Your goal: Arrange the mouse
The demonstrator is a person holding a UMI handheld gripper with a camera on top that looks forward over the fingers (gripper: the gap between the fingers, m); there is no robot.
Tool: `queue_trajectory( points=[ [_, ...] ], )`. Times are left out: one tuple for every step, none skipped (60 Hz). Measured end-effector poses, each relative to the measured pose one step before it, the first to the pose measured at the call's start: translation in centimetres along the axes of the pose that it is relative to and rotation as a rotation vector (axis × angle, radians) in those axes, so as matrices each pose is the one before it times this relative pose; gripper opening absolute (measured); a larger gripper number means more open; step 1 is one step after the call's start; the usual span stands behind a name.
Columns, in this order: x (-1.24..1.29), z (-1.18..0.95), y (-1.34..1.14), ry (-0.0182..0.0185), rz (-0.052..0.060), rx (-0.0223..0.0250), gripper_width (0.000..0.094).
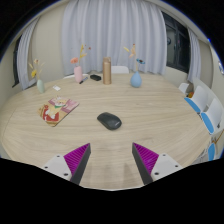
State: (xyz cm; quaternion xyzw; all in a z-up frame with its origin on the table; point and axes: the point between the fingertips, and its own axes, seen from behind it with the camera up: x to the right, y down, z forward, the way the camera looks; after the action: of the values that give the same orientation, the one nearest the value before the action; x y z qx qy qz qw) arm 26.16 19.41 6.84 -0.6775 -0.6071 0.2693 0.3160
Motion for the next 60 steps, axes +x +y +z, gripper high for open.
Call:
queue_trajectory(
  points=[
    [0.024,0.502,-0.179,-0.00231,-0.0007,0.00177,0.0855],
    [0.027,0.525,-0.153,-0.00258,-0.0010,0.00123,0.0857],
    [0.013,0.532,-0.169,-0.00210,-0.0014,0.00039,0.0857],
    [0.036,0.507,-0.165,-0.00170,-0.0025,-0.00009,0.0856],
    [0.068,0.501,-0.151,-0.00161,-0.0032,0.00022,0.0856],
    [0.083,0.530,-0.178,-0.00135,-0.0039,0.00043,0.0856],
    [0.056,0.519,-0.205,-0.00102,-0.0039,0.00014,0.0856],
    [0.086,0.502,-0.192,-0.00035,-0.0037,0.00014,0.0857],
    [0.068,0.520,-0.205,-0.00005,-0.0033,0.00084,0.0856],
    [0.042,0.478,-0.180,-0.00024,-0.0029,0.00016,0.0858],
    [0.045,0.485,-0.133,-0.00120,-0.0029,-0.00062,0.0858],
    [0.029,0.494,-0.131,-0.00201,-0.0027,-0.00144,0.0856],
    [0.004,0.464,-0.128,-0.00251,-0.0027,-0.00155,0.0857],
    [0.044,0.481,-0.107,-0.00256,-0.0018,-0.00094,0.0857],
    [-0.018,0.507,-0.164,-0.00287,-0.0015,-0.00084,0.0857],
    [0.015,0.464,-0.156,-0.00266,-0.0022,-0.00129,0.0858],
    [0.024,0.471,-0.126,-0.00240,-0.0026,-0.00119,0.0857],
    [0.042,0.459,-0.095,-0.00204,-0.0027,-0.00068,0.0856],
    [0.069,0.452,-0.146,-0.00126,-0.0025,-0.00108,0.0856],
    [0.100,0.461,-0.125,-0.00094,-0.0028,-0.00084,0.0857],
    [0.065,0.436,-0.112,-0.00041,-0.0032,-0.00092,0.0857],
    [0.075,0.420,-0.116,-0.00027,-0.0037,-0.00080,0.0858],
    [0.087,0.409,-0.102,0.00025,-0.0037,-0.00064,0.0857],
    [0.070,0.384,-0.114,0.00043,-0.0037,-0.00073,0.0857],
    [0.033,0.380,-0.101,0.00041,-0.0031,-0.00080,0.0858],
    [0.016,0.406,-0.079,-0.00028,-0.0030,-0.00098,0.0857],
    [0.028,0.401,-0.101,-0.00075,-0.0031,-0.00138,0.0857],
    [-0.072,0.528,-0.155,-0.00167,-0.0024,-0.00235,0.0856],
    [0.004,0.416,-0.077,-0.00144,-0.0023,-0.00076,0.0857],
    [0.012,0.401,-0.074,-0.00123,-0.0023,-0.00187,0.0858],
    [0.015,0.401,-0.035,-0.00132,-0.0024,-0.00279,0.0858],
    [0.008,0.353,-0.038,-0.00114,-0.0018,-0.00299,0.0854],
    [0.012,0.356,-0.097,-0.00121,-0.0010,-0.00260,0.0855],
    [0.083,0.314,0.143,-0.00216,0.0000,-0.00165,0.0856],
    [0.042,0.337,-0.152,0.00031,-0.0010,-0.00196,0.0856],
    [-0.027,0.356,-0.328,0.00042,-0.0002,-0.00156,0.0859],
    [0.040,0.316,-0.165,0.00147,-0.0007,-0.00134,0.0860],
    [-0.069,0.253,-0.142,-0.00312,-0.0015,-0.00135,0.0865],
    [-0.087,0.260,-0.172,-0.00539,0.0011,0.00043,0.0864],
    [0.035,0.218,-0.175,-0.00089,0.0012,-0.00004,0.0861],
    [0.039,0.227,-0.177,-0.00156,0.0015,0.00005,0.0857],
    [0.087,0.228,-0.204,0.00109,0.0015,0.00089,0.0858],
    [0.114,0.204,-0.160,0.00143,0.0010,0.00012,0.0858],
    [0.123,0.176,-0.051,0.00142,-0.0010,0.00155,0.0857],
    [0.084,0.177,-0.199,0.00147,-0.0005,0.00021,0.0856],
    [0.071,0.184,-0.178,0.00100,-0.0013,0.00049,0.0857],
    [0.131,0.188,-0.188,0.00144,-0.0011,0.00086,0.0857],
    [0.141,0.380,-0.196,0.00126,0.0001,0.00240,0.0856],
    [0.124,0.161,-0.146,0.00237,-0.0003,0.00073,0.0857],
    [0.150,0.164,-0.141,0.00275,-0.0001,0.00042,0.0857],
    [0.111,0.175,-0.126,0.00199,-0.0003,0.00018,0.0858],
    [0.060,0.167,-0.121,0.00113,-0.0002,0.00027,0.0857],
    [0.060,0.155,-0.122,0.00061,0.0003,-0.00019,0.0859],
    [0.098,0.145,-0.139,0.00069,0.0001,-0.00016,0.0858],
    [0.040,0.187,-0.102,0.00061,0.0009,-0.00049,0.0859],
    [0.024,0.154,-0.076,-0.00068,0.0012,-0.00053,0.0862],
    [0.054,0.196,-0.092,0.00048,0.0011,-0.00069,0.0859],
    [0.025,0.145,-0.034,0.00024,0.0006,-0.00085,0.0861],
    [0.038,0.109,-0.037,0.00026,0.0005,-0.00149,0.0861],
    [0.006,0.113,-0.046,-0.00077,-0.0001,-0.00088,0.0859]
  ],
)
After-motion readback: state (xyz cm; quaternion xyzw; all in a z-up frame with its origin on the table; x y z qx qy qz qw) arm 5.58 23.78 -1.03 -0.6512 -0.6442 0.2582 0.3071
